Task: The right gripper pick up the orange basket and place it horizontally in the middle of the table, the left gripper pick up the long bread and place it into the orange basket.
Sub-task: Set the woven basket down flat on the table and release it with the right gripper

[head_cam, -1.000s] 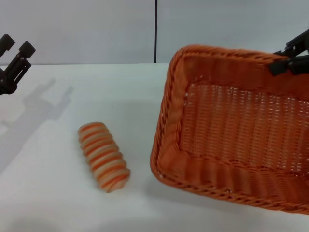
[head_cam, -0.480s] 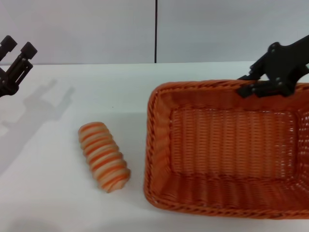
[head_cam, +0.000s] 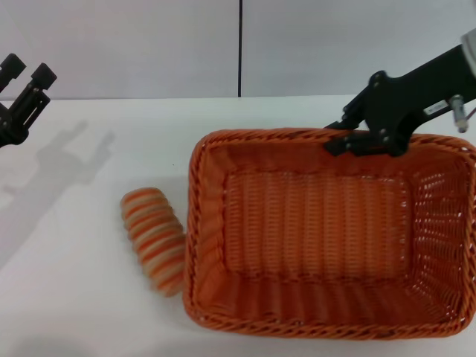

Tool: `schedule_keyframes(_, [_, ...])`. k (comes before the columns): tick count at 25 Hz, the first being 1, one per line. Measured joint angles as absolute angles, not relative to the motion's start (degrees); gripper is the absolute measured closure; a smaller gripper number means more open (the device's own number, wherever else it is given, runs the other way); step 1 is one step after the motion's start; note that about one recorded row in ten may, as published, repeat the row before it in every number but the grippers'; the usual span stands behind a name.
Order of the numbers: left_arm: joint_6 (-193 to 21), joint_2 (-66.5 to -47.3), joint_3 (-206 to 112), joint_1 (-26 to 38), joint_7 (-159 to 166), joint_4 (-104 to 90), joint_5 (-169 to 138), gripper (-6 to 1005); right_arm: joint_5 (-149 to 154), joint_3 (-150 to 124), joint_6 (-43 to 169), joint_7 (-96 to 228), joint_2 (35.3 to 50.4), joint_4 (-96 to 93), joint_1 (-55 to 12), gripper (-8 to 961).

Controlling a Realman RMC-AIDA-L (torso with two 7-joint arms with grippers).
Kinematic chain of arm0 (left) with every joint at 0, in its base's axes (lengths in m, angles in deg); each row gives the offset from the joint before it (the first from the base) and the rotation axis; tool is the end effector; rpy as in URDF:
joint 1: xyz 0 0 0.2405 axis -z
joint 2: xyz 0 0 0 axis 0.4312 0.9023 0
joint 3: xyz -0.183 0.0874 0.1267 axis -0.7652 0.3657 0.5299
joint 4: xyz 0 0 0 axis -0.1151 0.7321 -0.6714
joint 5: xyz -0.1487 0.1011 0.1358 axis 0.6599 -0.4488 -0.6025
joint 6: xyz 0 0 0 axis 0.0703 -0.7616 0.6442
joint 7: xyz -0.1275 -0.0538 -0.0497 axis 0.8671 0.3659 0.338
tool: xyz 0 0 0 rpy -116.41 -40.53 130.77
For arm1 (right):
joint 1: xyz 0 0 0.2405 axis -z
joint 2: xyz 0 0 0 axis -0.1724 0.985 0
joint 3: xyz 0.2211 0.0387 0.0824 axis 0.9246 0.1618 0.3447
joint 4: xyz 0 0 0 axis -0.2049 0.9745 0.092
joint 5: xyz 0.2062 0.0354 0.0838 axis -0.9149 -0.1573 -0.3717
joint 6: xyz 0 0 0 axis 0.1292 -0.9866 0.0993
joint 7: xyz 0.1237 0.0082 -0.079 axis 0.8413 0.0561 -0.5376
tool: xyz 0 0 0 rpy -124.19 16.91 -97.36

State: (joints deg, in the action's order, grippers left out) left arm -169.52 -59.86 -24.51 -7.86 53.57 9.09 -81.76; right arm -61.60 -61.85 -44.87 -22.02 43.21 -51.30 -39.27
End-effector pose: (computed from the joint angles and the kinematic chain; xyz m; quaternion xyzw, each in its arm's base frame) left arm -0.3274 0.2851 0.0502 -0.7493 -0.2200 -0.4533 0.4297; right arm 0.1408 0.3897 0.0388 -0.9995 0.0312 -0.0098 0.0043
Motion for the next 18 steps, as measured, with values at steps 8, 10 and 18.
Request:
schedule_keyframes(8, [-169.5,-59.86,-24.5,-7.7,53.7,9.1,-81.8,409,-61.6,-66.0,-41.2,-22.5,43.94,-50.5,-39.8,801])
schedule_keyframes(10, [-169.4,-59.86,-24.5,-7.7,53.7,9.1,-81.8,409,-61.6,-66.0,-41.2,-22.7,43.95,-50.4,-39.8,800])
schedule_keyframes(18, [-169.1,-59.86,-24.5,-7.3,53.8,9.1,-81.8,411,-62.1,-65.1,-39.8,-23.1,44.54,-50.3,-40.0,802])
